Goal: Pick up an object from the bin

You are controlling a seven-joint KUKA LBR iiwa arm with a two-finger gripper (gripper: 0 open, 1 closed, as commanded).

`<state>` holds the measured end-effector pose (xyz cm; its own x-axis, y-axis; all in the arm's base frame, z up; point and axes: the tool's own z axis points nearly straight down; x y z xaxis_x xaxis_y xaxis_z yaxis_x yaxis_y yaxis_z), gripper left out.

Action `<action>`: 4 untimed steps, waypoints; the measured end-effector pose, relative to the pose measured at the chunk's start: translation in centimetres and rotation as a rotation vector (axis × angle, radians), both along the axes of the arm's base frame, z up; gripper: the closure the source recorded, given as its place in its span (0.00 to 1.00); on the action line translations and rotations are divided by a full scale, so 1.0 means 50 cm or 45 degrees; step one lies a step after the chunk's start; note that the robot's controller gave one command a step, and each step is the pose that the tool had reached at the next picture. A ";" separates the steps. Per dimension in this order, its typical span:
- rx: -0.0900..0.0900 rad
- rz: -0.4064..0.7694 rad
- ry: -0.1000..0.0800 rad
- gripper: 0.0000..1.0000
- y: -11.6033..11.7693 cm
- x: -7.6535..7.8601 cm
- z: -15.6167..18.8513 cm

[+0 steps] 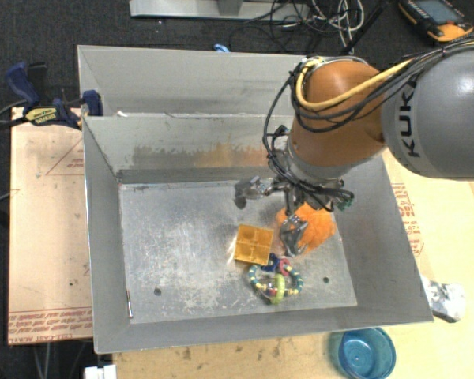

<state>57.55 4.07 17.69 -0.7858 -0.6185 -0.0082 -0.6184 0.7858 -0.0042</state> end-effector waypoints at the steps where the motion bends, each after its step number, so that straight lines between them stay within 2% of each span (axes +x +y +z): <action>1: -0.001 0.170 0.004 0.00 -0.021 0.002 -0.139; 2: -0.006 0.612 0.020 1.00 -0.032 0.034 -0.198; 3: -0.006 0.612 0.020 1.00 -0.032 0.034 -0.197; 4: 0.000 0.602 0.015 1.00 -0.030 0.029 -0.121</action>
Offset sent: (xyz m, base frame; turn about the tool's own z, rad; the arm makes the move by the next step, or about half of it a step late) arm 0.0144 -0.0173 -0.1069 -0.4866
